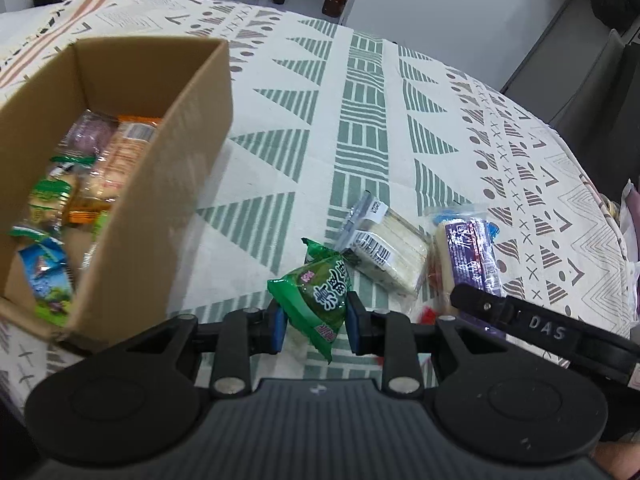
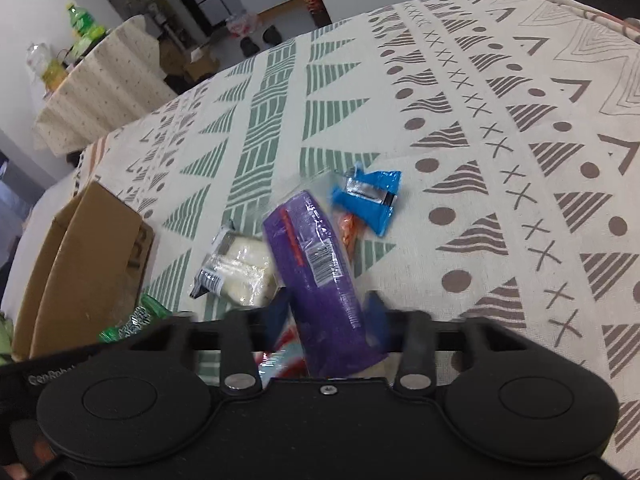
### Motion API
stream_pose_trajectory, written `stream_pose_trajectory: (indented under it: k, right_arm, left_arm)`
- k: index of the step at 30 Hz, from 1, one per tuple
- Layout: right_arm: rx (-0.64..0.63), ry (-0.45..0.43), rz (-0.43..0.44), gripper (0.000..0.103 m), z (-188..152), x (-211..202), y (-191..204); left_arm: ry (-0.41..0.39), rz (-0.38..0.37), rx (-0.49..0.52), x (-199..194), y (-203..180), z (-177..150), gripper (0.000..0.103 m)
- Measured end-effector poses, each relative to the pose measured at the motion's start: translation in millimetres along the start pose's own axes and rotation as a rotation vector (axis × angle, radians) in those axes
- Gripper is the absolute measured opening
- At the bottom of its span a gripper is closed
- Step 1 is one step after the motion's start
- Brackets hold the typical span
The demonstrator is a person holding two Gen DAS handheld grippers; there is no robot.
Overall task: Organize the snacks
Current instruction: 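Grasp the green seaweed pack with the left gripper while the right gripper grasps the purple-wrapped bread, then carry both snacks over the box and open both grippers to drop them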
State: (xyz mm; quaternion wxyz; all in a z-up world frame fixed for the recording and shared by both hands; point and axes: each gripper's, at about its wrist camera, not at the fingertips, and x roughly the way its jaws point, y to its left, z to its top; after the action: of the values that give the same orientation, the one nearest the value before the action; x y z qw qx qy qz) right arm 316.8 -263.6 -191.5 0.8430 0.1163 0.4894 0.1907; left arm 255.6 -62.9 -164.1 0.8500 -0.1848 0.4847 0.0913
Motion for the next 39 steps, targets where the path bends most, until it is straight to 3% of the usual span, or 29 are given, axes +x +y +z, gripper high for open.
stream_pose_trajectory:
  k: [2,5,24,39]
  right_arm:
    - [0.009,-0.009,0.009,0.026,0.4,-5.3,0.0]
    - [0.017,-0.046,0.030,0.022,2.1,-17.5,0.0]
    - [0.137,-0.174,0.216,0.018,-15.3,-78.3,-6.5]
    - [0.139,-0.226,0.297,0.018,-18.6,-92.5,17.7]
  left_arm:
    - [-0.013,0.009,0.005,-7.8,2.0,0.5,0.029]
    - [-0.036,0.019,0.006,-19.2,4.1,1.1,0.029]
    - [-0.173,0.024,-0.001,-98.8,-7.8,-9.9,0.029]
    - [-0.220,0.019,-0.017,-122.9,1.2,-4.9,0.029]
